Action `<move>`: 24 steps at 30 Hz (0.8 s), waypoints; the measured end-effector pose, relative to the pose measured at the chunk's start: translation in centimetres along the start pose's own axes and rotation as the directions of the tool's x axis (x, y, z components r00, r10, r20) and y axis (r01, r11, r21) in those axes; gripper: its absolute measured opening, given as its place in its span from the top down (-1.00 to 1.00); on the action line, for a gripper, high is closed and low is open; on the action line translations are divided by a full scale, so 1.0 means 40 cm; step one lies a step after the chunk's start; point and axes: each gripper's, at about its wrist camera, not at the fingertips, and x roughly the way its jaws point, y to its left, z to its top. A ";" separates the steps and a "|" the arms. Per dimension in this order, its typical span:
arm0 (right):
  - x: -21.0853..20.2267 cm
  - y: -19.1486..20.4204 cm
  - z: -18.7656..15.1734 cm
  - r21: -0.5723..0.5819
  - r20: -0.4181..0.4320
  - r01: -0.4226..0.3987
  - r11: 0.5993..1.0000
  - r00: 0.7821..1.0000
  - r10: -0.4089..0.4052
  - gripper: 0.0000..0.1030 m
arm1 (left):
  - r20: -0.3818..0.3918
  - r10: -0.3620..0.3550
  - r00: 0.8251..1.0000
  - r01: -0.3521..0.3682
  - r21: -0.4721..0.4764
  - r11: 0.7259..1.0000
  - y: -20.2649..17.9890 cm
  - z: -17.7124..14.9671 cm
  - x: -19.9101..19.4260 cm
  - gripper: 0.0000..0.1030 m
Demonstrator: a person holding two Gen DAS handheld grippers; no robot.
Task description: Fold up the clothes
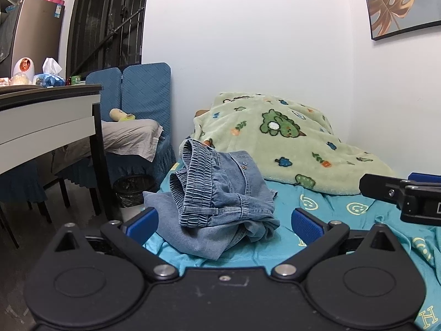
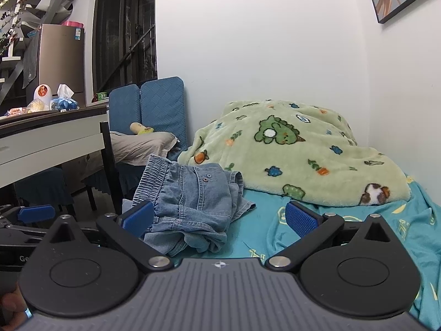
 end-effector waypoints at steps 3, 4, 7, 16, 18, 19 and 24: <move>0.000 0.001 -0.001 0.001 -0.003 -0.002 1.000 1.000 0.002 -1.00 | -0.009 -0.006 1.000 0.006 -0.003 1.000 -0.004 0.000 0.003 -1.00; 0.001 0.002 -0.001 0.000 -0.004 -0.004 1.000 1.000 0.004 -1.00 | -0.011 -0.009 1.000 0.009 -0.004 1.000 -0.004 -0.001 0.002 -1.00; 0.000 0.007 -0.001 -0.007 -0.007 -0.004 1.000 1.000 0.004 -1.00 | -0.011 -0.017 1.000 0.017 -0.008 1.000 -0.005 -0.003 0.000 -1.00; 0.002 0.006 0.000 -0.001 -0.008 -0.013 1.000 1.000 0.013 -1.00 | -0.028 -0.019 0.999 0.019 -0.010 1.000 -0.009 -0.003 0.009 -0.99; 0.003 0.005 -0.001 -0.001 -0.009 -0.013 1.000 1.000 0.013 -1.00 | -0.032 -0.023 0.999 0.023 -0.014 1.000 -0.008 -0.003 0.011 -1.00; 0.004 0.004 -0.001 0.000 -0.011 -0.012 1.000 1.000 0.012 -1.00 | -0.035 -0.025 0.999 0.025 -0.017 1.000 -0.007 -0.003 0.012 -1.00; 0.003 -0.002 0.001 0.012 -0.012 -0.004 1.000 1.000 0.004 -1.00 | -0.044 -0.016 0.999 0.015 -0.029 0.999 0.002 0.002 0.012 -0.99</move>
